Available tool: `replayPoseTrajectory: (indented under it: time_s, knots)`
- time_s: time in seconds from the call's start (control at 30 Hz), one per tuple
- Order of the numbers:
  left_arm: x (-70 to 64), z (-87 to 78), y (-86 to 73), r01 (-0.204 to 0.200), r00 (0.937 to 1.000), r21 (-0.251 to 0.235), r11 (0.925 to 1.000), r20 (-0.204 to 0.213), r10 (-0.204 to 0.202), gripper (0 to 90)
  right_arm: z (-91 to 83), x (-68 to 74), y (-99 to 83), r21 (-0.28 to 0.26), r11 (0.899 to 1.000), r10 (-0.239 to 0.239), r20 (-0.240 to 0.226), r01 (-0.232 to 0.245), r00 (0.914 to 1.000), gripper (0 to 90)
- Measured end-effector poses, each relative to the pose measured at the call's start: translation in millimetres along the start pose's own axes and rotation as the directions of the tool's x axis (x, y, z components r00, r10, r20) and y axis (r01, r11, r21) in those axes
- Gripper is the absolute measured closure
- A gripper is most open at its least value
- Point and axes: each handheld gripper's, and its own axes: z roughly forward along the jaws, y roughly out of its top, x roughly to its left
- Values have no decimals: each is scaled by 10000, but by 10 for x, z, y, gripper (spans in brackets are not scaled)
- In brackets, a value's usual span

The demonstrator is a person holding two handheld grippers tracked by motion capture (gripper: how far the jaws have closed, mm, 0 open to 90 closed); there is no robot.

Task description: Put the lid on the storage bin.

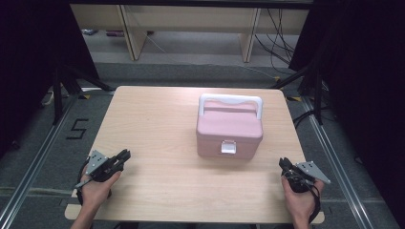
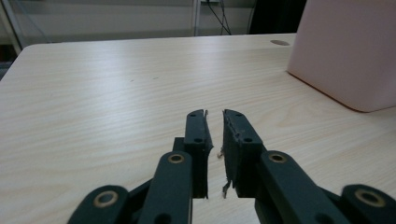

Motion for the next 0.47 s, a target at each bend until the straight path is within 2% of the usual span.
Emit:
replayPoseTrajectory:
  time_s: [0.07,0.1,0.13,0.2,0.23,0.27,0.3,0.33,0.37,0.43,0.47]
  knots:
    - [21,-22,-14,114,9999,-123,9999,-62,-114,772,13,11,-17,-143,9999,78,-43,-79,10000,783]
    - [22,-20,-17,140,9999,-246,9996,-14,-140,767,13,28,-28,-153,9994,311,-28,-312,9995,781]
    - [21,-24,-19,117,9999,-285,9995,9,-117,759,19,28,-33,-190,9992,336,-207,-340,9992,777]
    - [6,-29,-25,119,9999,-355,9993,-26,-120,742,11,43,-50,-213,9987,465,-133,-468,9988,762]
    - [3,-29,-25,4,10000,-350,9994,-7,-5,735,24,35,-56,-329,9988,360,-108,-363,9993,752]
    - [-8,-27,-26,-11,10000,-365,9993,-42,10,728,5,41,-52,-96,9996,265,141,-264,9995,742]
    - [-15,-24,-27,-39,10000,-398,9992,-28,37,721,-1,36,-49,-239,9994,232,-27,-233,9997,732]
    - [-19,-25,-25,-110,9999,-342,9994,-43,108,711,5,46,-55,-361,9986,390,-130,-394,9992,723]
    - [-27,-35,-23,-149,9998,-246,9996,-138,146,701,-4,49,-53,-223,9991,349,112,-347,9993,713]
    - [-32,-31,-27,-211,9997,-368,9991,-131,206,680,18,39,-64,-585,9977,330,-124,-337,9994,686]
    - [-34,-29,-28,-264,9996,-377,9989,-125,259,669,15,47,-69,-556,9974,457,-100,-461,9989,677]
